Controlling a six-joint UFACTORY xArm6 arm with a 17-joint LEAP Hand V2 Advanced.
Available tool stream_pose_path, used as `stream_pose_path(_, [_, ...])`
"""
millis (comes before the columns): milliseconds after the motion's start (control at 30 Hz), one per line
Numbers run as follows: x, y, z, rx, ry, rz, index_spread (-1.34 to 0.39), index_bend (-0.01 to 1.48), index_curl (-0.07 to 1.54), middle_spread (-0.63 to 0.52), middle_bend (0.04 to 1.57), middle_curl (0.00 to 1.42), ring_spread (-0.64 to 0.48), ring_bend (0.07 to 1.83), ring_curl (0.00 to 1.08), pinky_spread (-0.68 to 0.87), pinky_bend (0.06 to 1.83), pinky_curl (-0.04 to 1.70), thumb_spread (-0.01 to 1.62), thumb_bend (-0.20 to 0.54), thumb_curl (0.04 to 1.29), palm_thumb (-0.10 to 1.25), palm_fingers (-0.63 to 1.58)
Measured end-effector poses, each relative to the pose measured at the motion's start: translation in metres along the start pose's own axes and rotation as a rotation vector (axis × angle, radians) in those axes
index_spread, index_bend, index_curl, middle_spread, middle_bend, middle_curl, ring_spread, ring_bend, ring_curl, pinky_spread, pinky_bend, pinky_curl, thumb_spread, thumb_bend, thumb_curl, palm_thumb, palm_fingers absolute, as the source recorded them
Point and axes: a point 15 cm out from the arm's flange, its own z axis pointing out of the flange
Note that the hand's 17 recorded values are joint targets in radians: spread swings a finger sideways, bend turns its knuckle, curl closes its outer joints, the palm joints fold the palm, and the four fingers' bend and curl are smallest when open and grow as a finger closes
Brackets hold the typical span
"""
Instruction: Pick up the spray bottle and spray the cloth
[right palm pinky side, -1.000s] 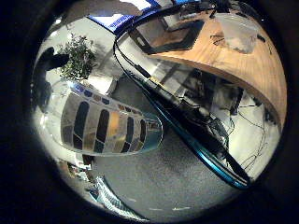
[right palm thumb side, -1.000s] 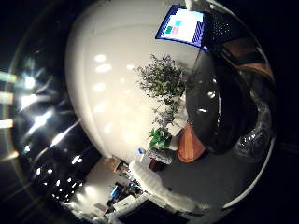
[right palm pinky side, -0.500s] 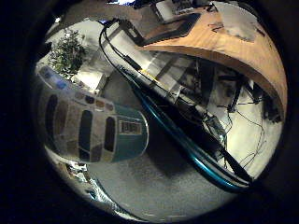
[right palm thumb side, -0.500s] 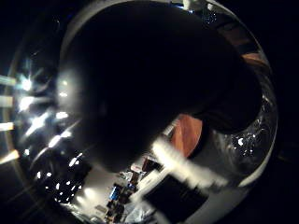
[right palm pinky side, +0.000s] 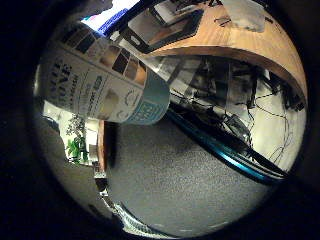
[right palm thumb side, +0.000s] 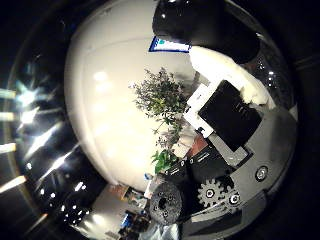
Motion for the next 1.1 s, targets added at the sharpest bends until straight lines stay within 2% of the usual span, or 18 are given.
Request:
stream_pose_path(500, [-0.01, -0.009, -0.018, 0.014, -0.012, 0.004, -0.61, 0.25, 0.58, -0.44, 0.57, 0.55, -0.49, 0.98, 0.33, -0.29, 0.91, -0.01, 0.99, -0.013, 0.39, 1.17, 1.08])
stream_pose_path(900, [-0.085, -0.043, -0.066, 0.046, -0.028, -0.106, -0.62, 0.23, 0.62, -0.42, 0.58, 0.56, -0.48, 0.99, 0.33, -0.27, 0.89, -0.01, 0.99, -0.011, 0.4, 1.19, 1.08])
stream_pose_path(1100, [-0.113, -0.035, -0.091, 0.03, -0.008, -0.13, -0.62, 0.22, 0.64, -0.42, 0.58, 0.57, -0.48, 0.99, 0.33, -0.27, 0.89, -0.01, 0.99, -0.012, 0.4, 1.19, 1.08])
